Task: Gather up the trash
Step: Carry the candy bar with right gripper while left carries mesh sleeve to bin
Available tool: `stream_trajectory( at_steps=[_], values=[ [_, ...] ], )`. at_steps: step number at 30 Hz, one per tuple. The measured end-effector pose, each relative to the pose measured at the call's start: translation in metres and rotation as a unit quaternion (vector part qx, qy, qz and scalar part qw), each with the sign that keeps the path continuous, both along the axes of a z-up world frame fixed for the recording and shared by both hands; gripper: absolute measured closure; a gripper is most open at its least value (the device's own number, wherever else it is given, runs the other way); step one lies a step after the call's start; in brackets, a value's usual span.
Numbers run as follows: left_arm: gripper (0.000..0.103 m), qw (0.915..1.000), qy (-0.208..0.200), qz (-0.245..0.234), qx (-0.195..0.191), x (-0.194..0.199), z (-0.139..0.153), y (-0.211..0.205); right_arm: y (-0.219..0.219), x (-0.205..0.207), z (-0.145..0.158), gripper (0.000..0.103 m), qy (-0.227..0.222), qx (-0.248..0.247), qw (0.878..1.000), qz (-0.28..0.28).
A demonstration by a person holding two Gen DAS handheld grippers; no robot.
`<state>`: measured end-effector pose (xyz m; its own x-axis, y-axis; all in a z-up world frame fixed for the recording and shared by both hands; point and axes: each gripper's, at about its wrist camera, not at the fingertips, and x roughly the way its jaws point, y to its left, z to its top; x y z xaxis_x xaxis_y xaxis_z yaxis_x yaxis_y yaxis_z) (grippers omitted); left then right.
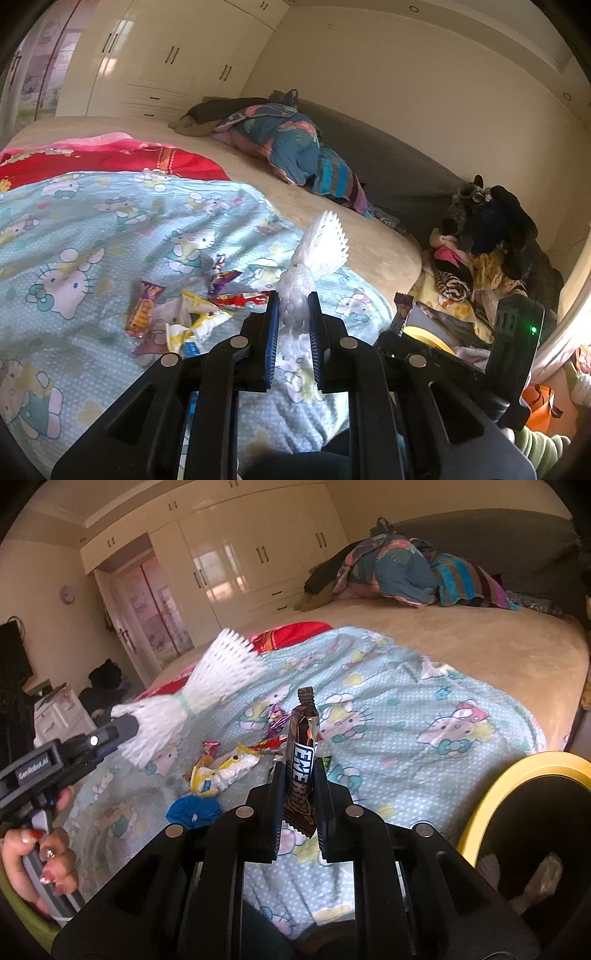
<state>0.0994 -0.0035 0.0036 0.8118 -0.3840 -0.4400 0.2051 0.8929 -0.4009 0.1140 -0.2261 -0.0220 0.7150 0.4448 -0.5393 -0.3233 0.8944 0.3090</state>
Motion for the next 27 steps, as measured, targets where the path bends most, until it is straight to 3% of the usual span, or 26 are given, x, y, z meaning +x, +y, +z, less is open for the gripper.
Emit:
stream_trajectory(
  at_steps=[27],
  values=[
    [0.088,0.9935,-0.002,-0.110,0.031,-0.013,0.000,-0.084,-0.112,-0.017,0.017,0.093,-0.006,0.021,0.992,-0.126]
  ],
)
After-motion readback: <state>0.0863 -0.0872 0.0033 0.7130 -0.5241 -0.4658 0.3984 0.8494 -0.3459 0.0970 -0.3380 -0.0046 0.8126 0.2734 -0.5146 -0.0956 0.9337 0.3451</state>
